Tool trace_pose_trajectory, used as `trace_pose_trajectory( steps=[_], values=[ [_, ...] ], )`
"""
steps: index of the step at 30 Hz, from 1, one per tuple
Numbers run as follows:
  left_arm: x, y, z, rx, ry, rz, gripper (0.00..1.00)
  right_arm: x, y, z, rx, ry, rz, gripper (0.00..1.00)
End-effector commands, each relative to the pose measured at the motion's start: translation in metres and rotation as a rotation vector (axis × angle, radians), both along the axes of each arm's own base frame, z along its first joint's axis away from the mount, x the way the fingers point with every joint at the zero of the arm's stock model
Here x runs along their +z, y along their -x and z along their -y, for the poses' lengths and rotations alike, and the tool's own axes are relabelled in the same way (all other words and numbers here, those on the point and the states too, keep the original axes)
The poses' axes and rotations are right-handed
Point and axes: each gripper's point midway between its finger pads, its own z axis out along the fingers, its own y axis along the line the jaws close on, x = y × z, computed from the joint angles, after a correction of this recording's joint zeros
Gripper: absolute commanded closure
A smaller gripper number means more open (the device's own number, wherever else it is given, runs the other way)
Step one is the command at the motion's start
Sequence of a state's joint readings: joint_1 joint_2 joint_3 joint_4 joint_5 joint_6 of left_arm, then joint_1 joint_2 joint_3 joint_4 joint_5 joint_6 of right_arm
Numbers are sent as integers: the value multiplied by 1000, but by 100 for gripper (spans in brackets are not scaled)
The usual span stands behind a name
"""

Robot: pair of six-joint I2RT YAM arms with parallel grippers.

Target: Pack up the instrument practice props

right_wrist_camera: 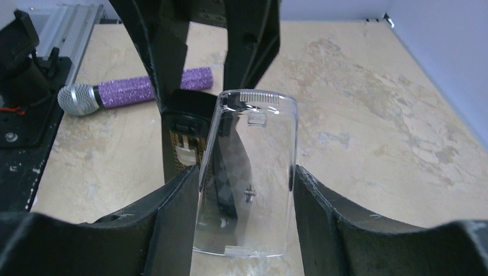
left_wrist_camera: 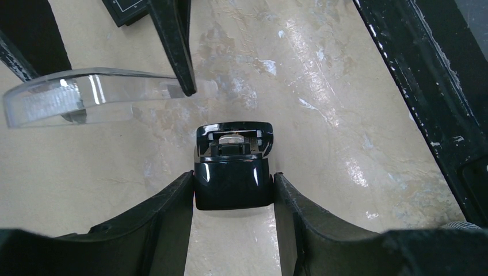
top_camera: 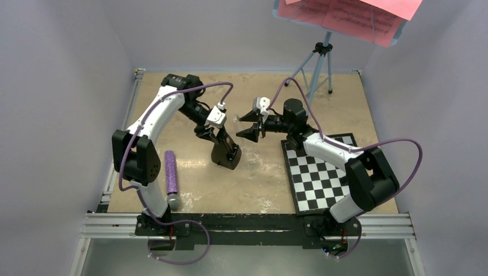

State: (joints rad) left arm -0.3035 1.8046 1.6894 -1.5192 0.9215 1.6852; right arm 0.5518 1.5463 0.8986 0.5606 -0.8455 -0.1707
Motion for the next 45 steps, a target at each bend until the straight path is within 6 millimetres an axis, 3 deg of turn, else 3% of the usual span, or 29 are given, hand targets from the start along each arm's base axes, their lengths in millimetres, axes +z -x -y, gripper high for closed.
trace_pose_trajectory(
  steps=[1,5,10,18,31,45],
  values=[
    [-1,32,-14,-25,-34,-107,100,28,13,-9,-14,-85,63,100],
    [-5,20,-5,123,-16,-154,100,24,23,-13,-29,-95,69,100],
    [-6,19,-2,188,-17,-219,100,17,25,-21,-42,-99,97,100],
    [-17,27,-4,207,-27,-249,100,9,27,-33,-27,-112,93,100],
    [-34,31,-8,201,-39,-217,100,-4,52,-33,24,-140,30,100],
    [-36,33,-12,176,-59,-204,100,-14,44,-40,32,-134,67,100]
  ],
)
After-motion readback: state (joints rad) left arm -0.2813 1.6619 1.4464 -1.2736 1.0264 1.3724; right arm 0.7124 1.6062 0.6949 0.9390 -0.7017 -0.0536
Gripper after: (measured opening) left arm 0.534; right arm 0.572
